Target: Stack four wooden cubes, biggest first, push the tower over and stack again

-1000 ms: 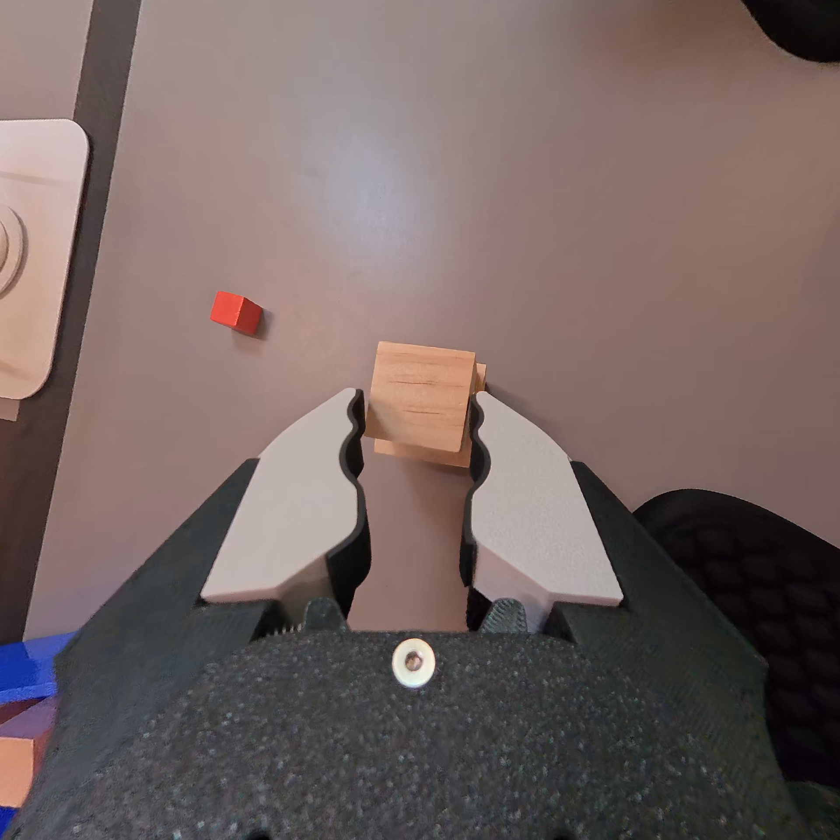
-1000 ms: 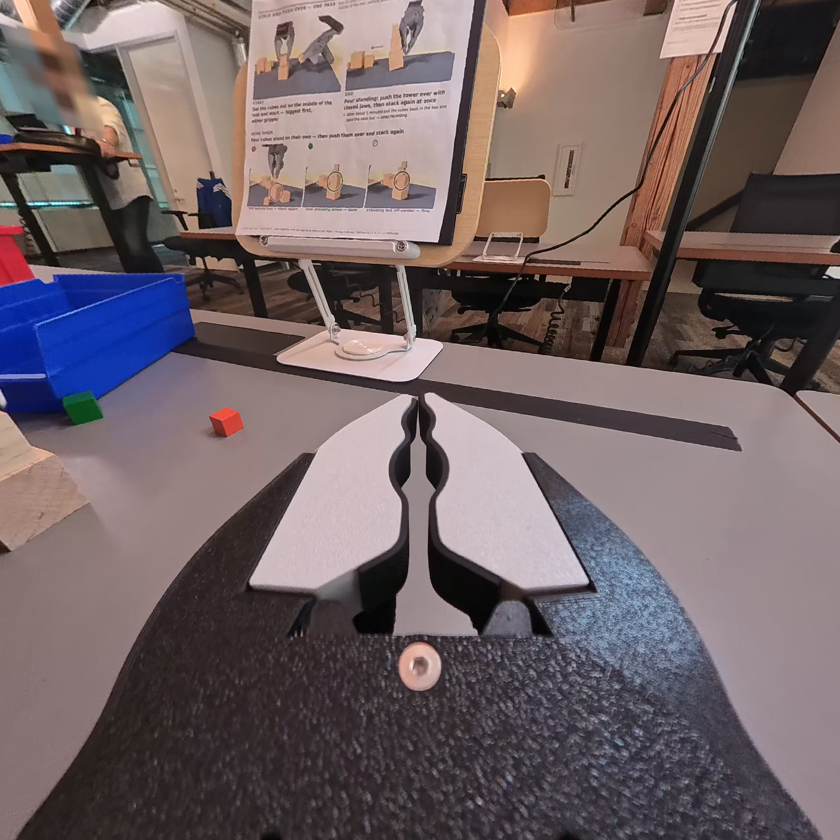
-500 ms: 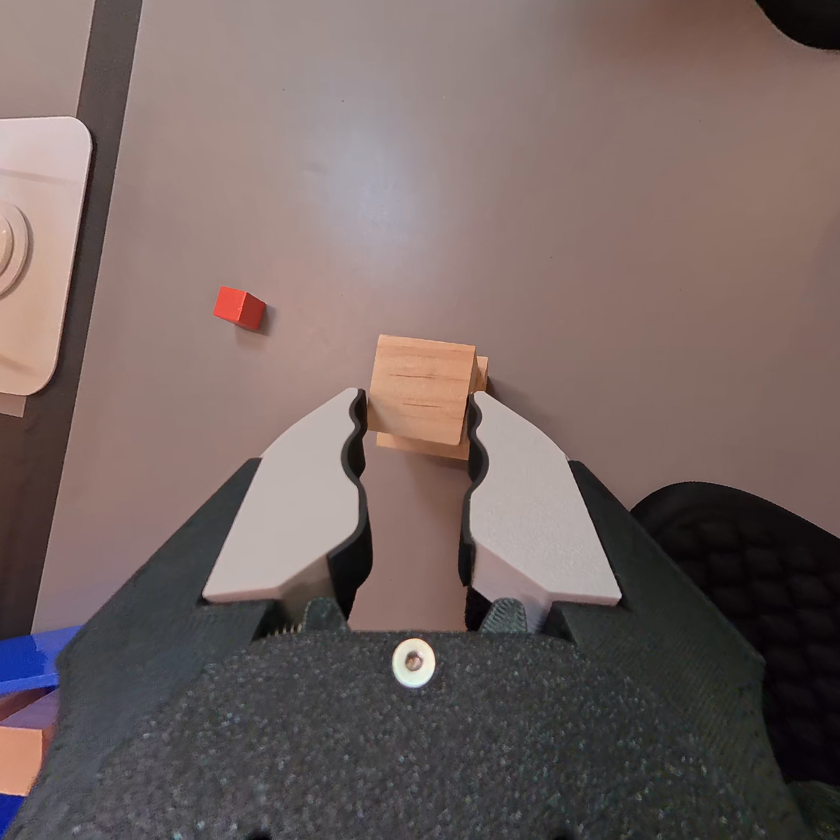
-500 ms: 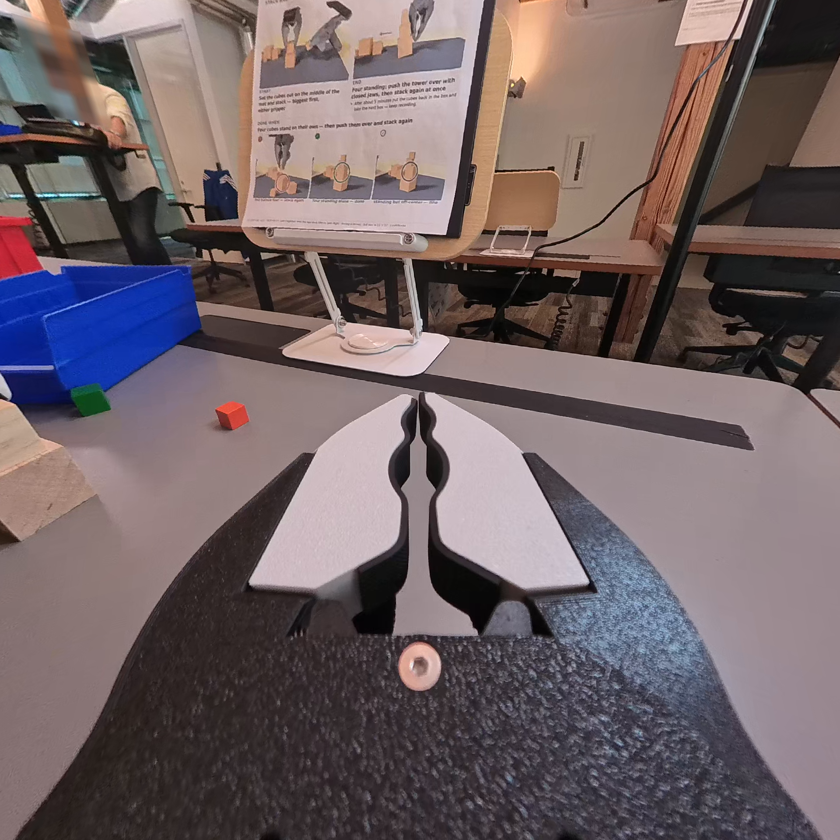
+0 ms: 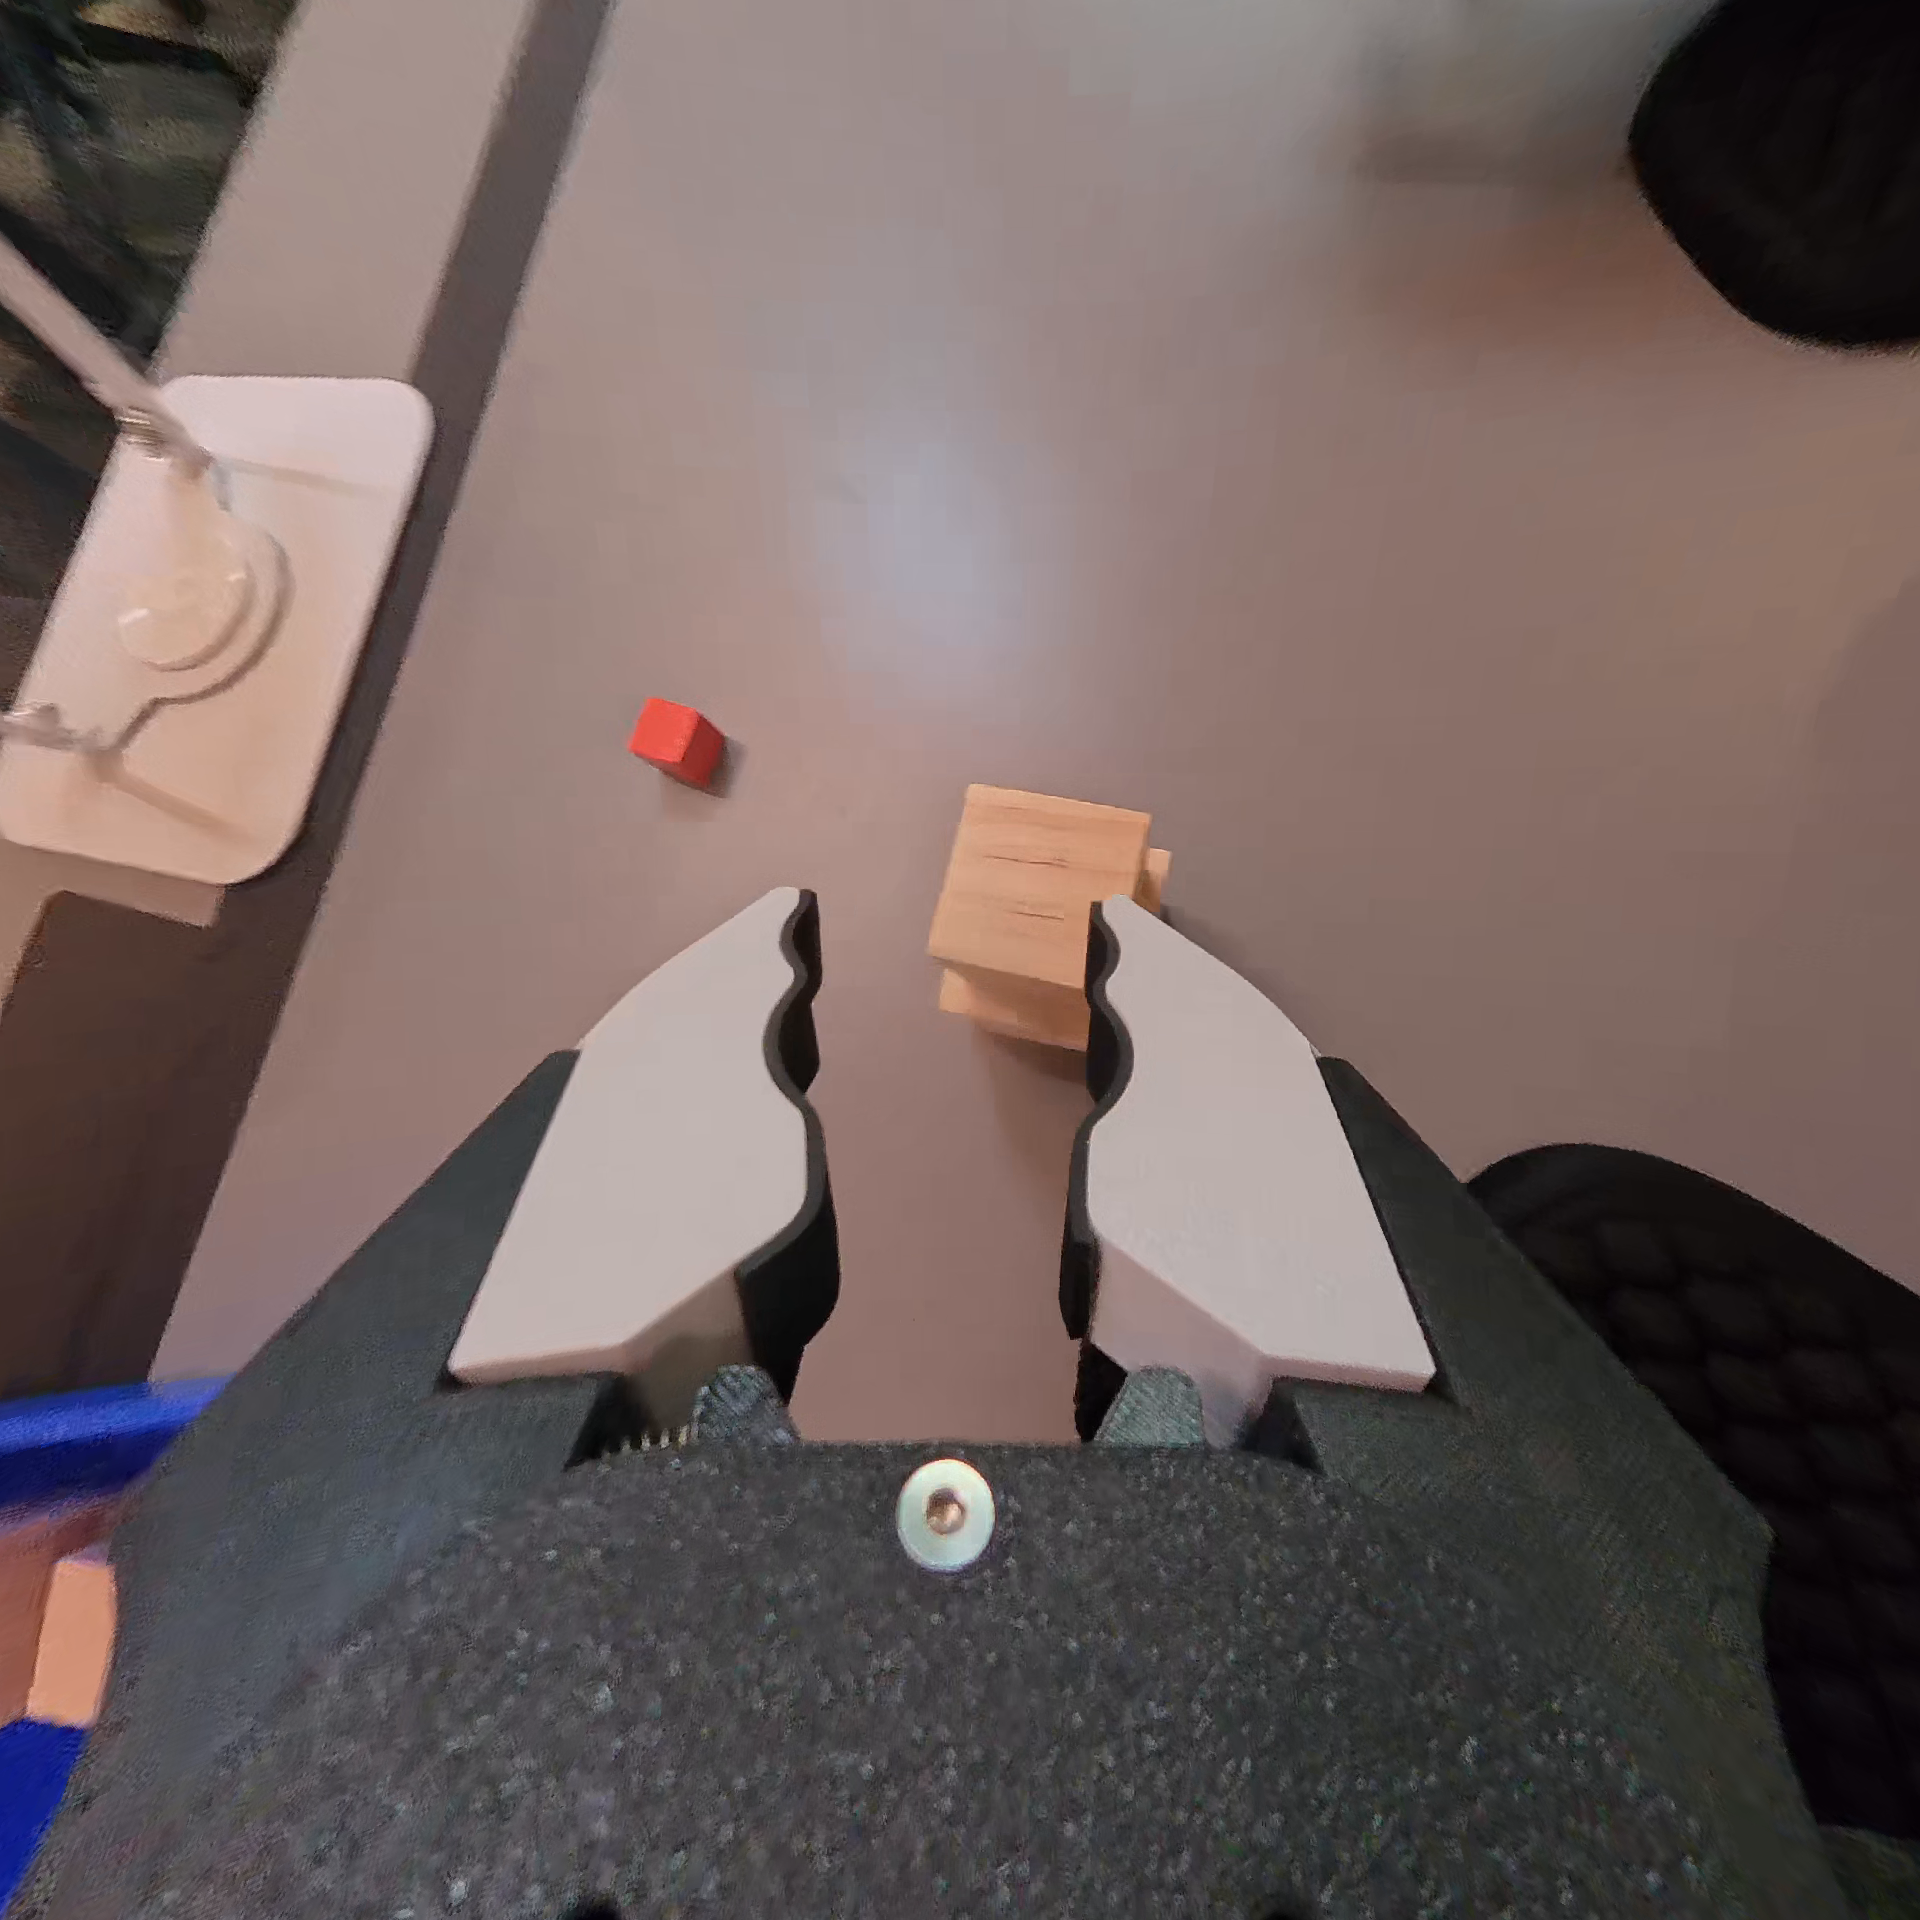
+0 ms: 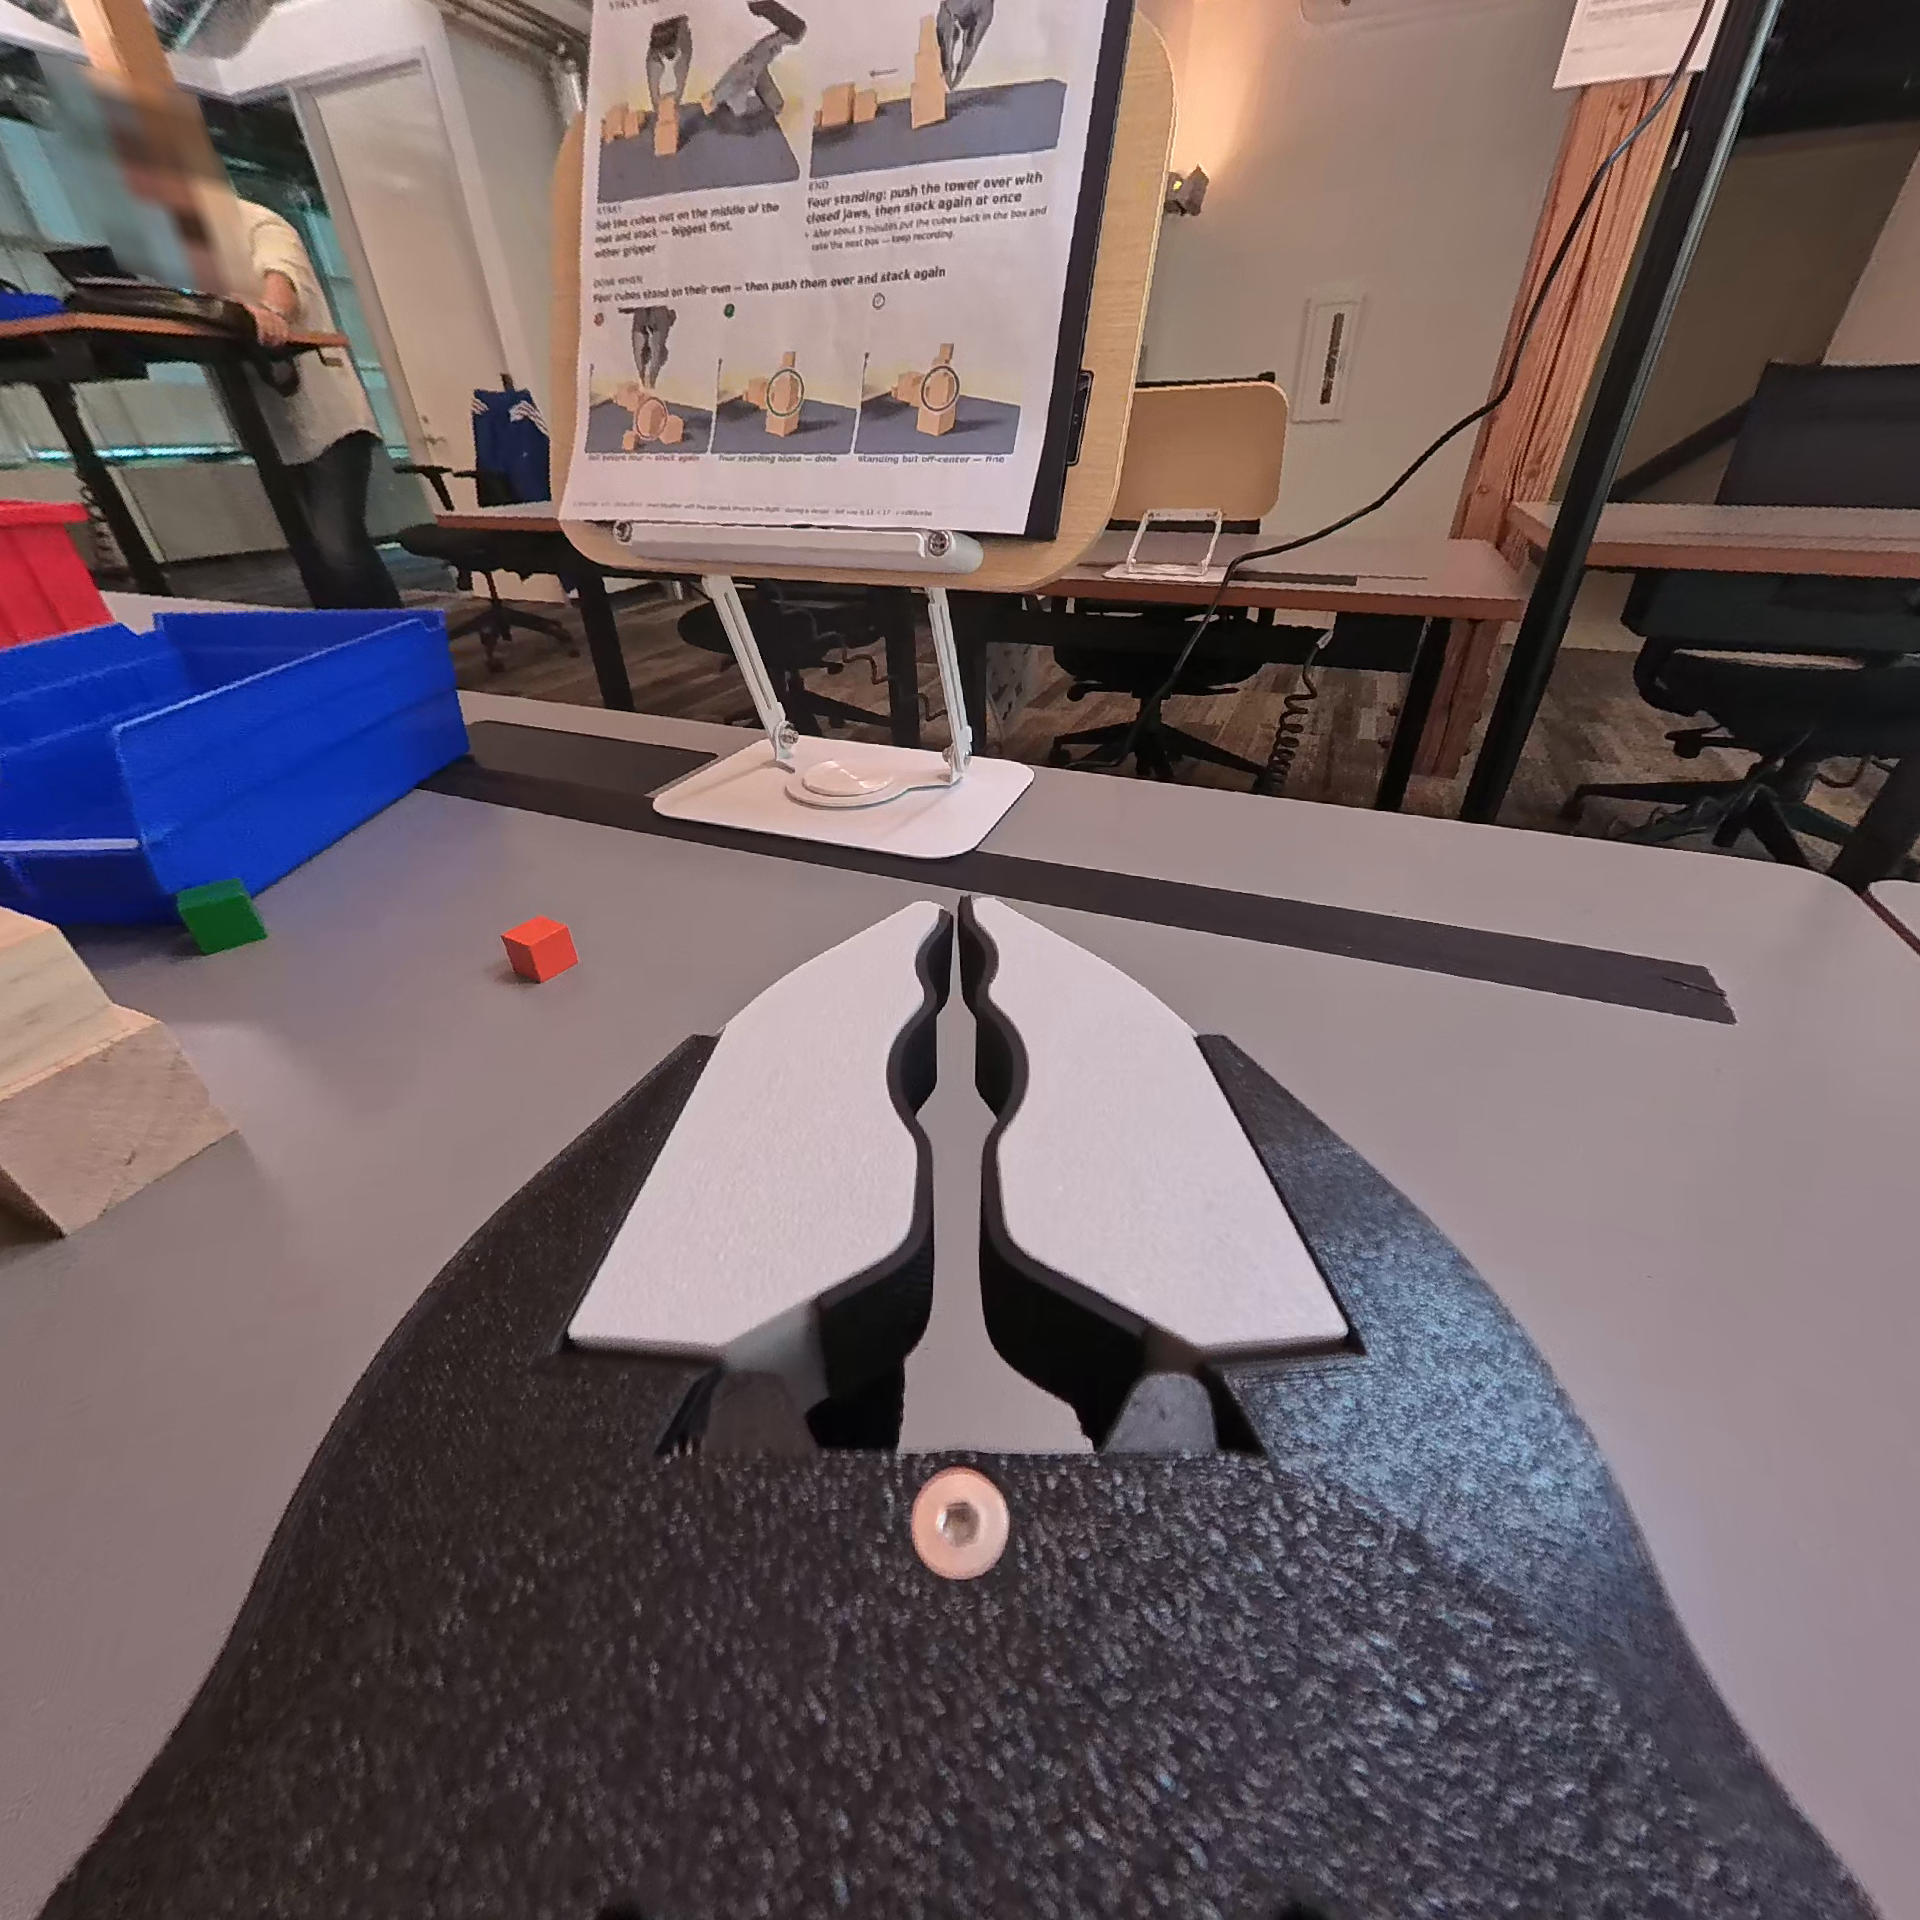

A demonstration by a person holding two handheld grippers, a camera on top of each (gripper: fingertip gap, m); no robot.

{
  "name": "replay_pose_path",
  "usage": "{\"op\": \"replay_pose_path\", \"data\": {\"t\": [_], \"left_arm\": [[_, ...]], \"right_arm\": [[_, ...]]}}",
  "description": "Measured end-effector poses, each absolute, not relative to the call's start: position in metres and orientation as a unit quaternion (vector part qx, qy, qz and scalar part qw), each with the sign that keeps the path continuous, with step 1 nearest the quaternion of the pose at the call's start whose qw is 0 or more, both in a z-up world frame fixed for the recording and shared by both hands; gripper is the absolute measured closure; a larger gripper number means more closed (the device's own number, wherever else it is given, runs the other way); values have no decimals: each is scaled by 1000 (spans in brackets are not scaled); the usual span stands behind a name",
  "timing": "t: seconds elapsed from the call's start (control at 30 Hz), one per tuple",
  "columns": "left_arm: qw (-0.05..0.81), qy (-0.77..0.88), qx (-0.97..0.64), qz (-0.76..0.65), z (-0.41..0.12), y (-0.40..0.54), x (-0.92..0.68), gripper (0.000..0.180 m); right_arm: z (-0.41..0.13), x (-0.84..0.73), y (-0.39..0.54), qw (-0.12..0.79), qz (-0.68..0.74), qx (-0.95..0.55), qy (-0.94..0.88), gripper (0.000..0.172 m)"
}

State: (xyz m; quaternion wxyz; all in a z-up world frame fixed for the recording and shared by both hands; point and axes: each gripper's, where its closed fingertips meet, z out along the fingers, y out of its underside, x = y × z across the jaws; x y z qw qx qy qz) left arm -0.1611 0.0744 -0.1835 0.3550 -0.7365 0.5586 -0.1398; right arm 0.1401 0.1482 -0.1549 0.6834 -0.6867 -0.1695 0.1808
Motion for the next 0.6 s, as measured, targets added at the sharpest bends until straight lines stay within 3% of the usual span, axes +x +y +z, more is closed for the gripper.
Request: {"op": "replay_pose_path", "data": {"t": [0.17,0.33,0.6], "left_arm": [[415,433,-798,-62,-166,115,-215,140],[373,269,-885,-78,-209,127,-255,138],[331,192,-921,-73,-278,117,-264,134]], "right_arm": [[-155,140,148,683,182,-687,-170,170],[-154,140,148,682,183,-687,-171,170],[-158,137,148,677,183,-691,-176,170]]}}
